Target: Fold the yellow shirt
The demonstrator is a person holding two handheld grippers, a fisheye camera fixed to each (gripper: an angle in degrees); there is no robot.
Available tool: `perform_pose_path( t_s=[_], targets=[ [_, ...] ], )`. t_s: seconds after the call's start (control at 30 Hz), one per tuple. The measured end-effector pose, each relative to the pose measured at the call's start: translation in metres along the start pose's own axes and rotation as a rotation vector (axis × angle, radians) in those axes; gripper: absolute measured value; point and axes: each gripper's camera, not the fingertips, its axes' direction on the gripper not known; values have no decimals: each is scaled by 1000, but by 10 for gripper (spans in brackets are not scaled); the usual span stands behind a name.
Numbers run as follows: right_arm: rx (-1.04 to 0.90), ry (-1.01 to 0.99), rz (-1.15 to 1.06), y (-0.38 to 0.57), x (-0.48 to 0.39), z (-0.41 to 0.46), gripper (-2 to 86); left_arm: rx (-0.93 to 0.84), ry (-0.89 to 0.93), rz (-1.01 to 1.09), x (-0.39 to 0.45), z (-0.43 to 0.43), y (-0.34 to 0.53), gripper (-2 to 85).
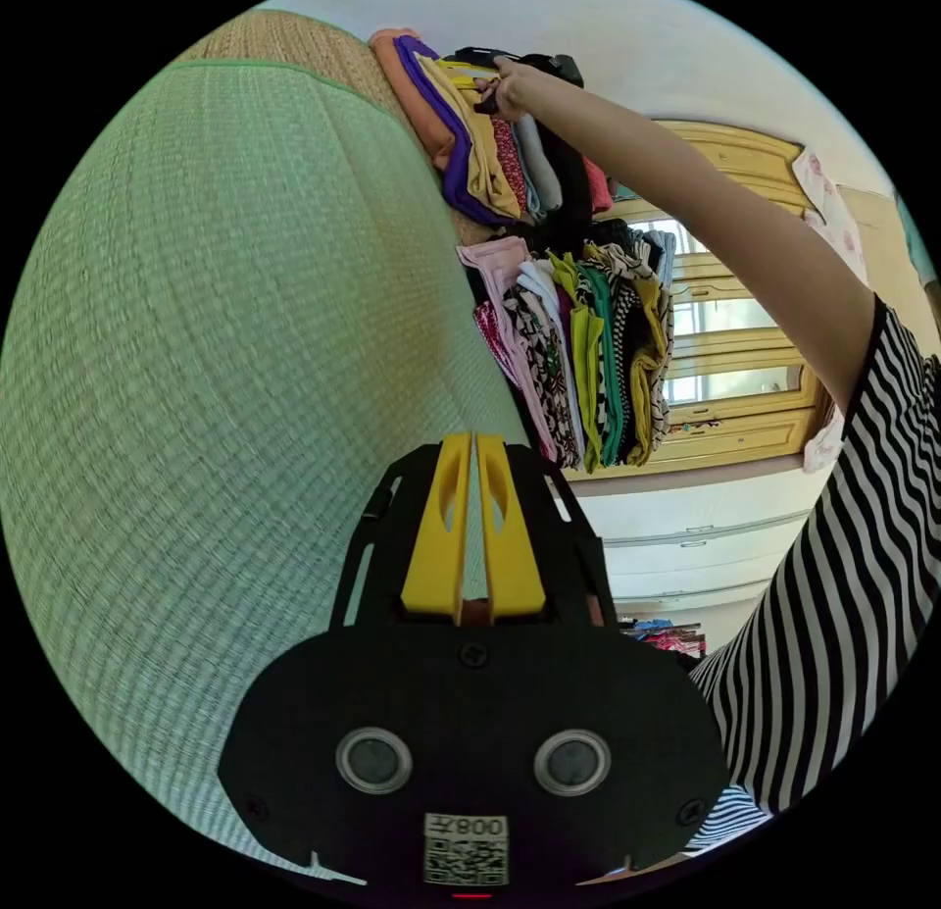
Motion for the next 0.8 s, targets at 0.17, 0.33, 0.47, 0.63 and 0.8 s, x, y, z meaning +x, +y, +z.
perform_pose_path(
  t_s=[0.17,0.33,0.47,0.63,0.8],
  targets=[
    [-1,76,-30,-20,3,12,47,9,21,-49,-27,1,-2,3],
    [5,29,3,-31,21,16,19,19,30,-46,-45,1,-2,2],
    [18,-22,0,-36,36,14,9,38,30,-41,-53,-1,2,2],
    [100,-198,-44,-28,57,-12,5,58,31,-29,-65,-7,13,2],
    [125,-388,-194,5,67,-43,5,88,38,-18,-77,-12,30,2]
  ],
)
